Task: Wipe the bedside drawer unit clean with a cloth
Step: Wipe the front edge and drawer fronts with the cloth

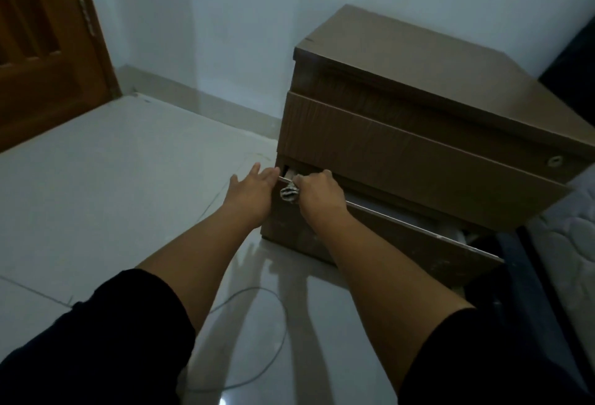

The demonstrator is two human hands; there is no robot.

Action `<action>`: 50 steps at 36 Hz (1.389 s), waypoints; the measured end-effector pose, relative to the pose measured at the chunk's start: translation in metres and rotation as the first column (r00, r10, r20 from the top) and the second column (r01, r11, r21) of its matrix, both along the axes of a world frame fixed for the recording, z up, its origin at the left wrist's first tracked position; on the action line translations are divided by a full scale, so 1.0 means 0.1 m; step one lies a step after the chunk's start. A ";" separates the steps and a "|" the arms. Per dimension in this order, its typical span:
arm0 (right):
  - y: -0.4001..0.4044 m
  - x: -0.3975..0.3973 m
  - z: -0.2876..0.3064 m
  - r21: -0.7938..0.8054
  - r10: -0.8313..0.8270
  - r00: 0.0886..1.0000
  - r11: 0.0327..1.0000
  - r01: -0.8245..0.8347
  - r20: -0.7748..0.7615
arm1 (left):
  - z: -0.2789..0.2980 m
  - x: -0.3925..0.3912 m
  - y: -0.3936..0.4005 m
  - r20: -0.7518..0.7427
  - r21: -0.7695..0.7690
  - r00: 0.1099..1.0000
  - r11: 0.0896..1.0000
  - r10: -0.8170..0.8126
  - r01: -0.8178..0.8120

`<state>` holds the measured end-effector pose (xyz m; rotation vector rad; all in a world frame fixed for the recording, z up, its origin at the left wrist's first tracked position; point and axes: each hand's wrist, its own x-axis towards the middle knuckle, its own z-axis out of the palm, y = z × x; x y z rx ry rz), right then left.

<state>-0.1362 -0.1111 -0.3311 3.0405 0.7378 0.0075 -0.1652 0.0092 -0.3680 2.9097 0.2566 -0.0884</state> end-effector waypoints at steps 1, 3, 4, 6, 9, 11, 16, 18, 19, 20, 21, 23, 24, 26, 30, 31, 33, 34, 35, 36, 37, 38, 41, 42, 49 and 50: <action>-0.05 -0.01 0.00 -0.005 -0.008 1.000 1.000 0.008 -0.005 | 0.02 0.00 -0.01 -0.010 0.027 1.000 1.000 -0.005 0.005; -0.17 -0.02 0.00 -0.016 -0.024 0.999 1.000 0.024 -0.022 | 0.05 -0.01 -0.04 -0.026 0.077 1.000 0.997 -0.007 0.009; -0.23 -0.02 0.00 -0.020 -0.033 0.999 0.999 0.033 -0.030 | 0.05 -0.02 -0.05 -0.030 0.102 0.999 0.995 -0.012 0.015; -0.37 -0.04 0.01 -0.017 -0.048 0.998 0.999 0.047 -0.028 | 0.08 -0.03 -0.11 -0.032 0.136 0.999 0.990 -0.043 0.047; -0.58 -0.05 0.01 -0.008 -0.059 0.998 0.998 0.059 -0.014 | 0.10 -0.05 -0.24 -0.022 0.129 0.993 0.985 -0.115 0.117; -0.71 -0.06 0.01 -0.013 -0.070 0.997 0.997 0.070 -0.014 | 0.12 -0.04 -0.36 -0.029 0.129 0.984 0.976 -0.173 0.176; -0.98 -0.08 -0.01 -0.012 -0.098 0.995 0.995 0.098 0.001 | 0.13 -0.03 -0.69 -0.056 0.115 0.953 0.947 -0.296 0.301; -1.11 -0.09 -0.02 -0.010 -0.114 0.994 0.993 0.114 0.000 | 0.14 -0.03 -0.83 -0.062 0.099 0.939 0.934 -0.338 0.343; -1.18 -0.09 -0.02 -0.007 -0.124 0.992 0.992 0.124 0.002 | 0.15 -0.04 -0.91 -0.064 0.092 0.931 0.927 -0.359 0.363; -1.24 -0.09 -0.03 -0.005 -0.132 0.991 0.991 0.132 0.007 | 0.16 -0.04 -0.97 -0.062 0.088 0.924 0.920 -0.378 0.383; -1.31 -0.09 -0.03 -0.003 -0.139 0.990 0.990 0.139 0.012 | 0.17 -0.03 -1.04 -0.061 0.087 0.916 0.912 -0.396 0.400; -1.44 -0.09 -0.05 0.004 -0.149 0.989 0.989 0.149 0.019 | 0.19 -0.03 -1.15 -0.065 0.079 0.911 0.908 -0.408 0.412; -1.52 -0.09 -0.05 0.009 -0.159 0.987 0.987 0.159 0.022 | 0.19 -0.03 -1.22 -0.070 0.076 0.910 0.907 -0.409 0.413; -1.66 -0.10 -0.06 0.017 -0.175 0.984 0.984 0.175 0.031 | 0.21 -0.02 -1.33 -0.090 0.079 0.912 0.910 -0.400 0.407; -1.93 -0.11 -0.07 0.024 -0.209 0.977 0.978 0.208 0.037 | 0.26 -0.03 -1.53 -0.130 0.119 0.907 0.901 -0.402 0.416; -1.99 -0.12 -0.08 0.025 -0.218 0.975 0.976 0.217 0.037 | 0.27 -0.03 -1.57 -0.142 0.128 0.906 0.900 -0.399 0.417; -2.11 -0.13 -0.08 0.029 -0.235 0.971 0.972 0.234 0.040 | 0.29 -0.03 -1.65 -0.171 0.144 0.904 0.898 -0.391 0.415; -2.17 -0.14 -0.08 0.031 -0.245 0.969 0.969 0.244 0.040 | 0.29 -0.02 -1.68 -0.187 0.154 0.903 0.896 -0.387 0.416; -2.23 -0.14 -0.09 0.033 -0.255 0.966 0.967 0.254 0.040 | 0.30 -0.01 -1.70 -0.204 0.164 0.901 0.894 -0.383 0.417; -2.29 -0.15 -0.09 0.038 -0.267 0.963 0.963 0.265 0.043 | 0.30 0.00 -1.72 -0.221 0.177 0.899 0.891 -0.379 0.419; -2.34 -0.15 -0.10 0.047 -0.281 0.959 0.959 0.279 0.048 | 0.30 0.01 -1.75 -0.233 0.191 0.897 0.887 -0.375 0.421; -2.40 -0.17 -0.10 0.058 -0.295 0.954 0.955 0.291 0.056 | 0.30 0.03 -1.76 -0.240 0.207 0.896 0.883 -0.372 0.422; -2.54 -0.18 -0.12 0.080 -0.319 0.945 0.946 0.313 0.076 | 0.29 0.06 -1.80 -0.259 0.249 0.900 0.876 -0.349 0.412; -2.59 -0.18 -0.13 0.086 -0.328 0.942 0.943 0.321 0.075 | 0.28 0.06 -1.81 -0.268 0.258 0.903 0.878 -0.335 0.402; -2.83 -0.19 -0.16 0.156 -0.390 0.918 0.913 0.376 0.070 | 0.24 -0.02 -1.96 -0.312 0.252 0.940 0.943 -0.135 0.219; -2.85 -0.19 -0.17 0.173 -0.401 0.913 0.907 0.384 0.071 | 0.23 -0.01 -1.97 -0.315 0.232 0.942 0.952 -0.119 0.198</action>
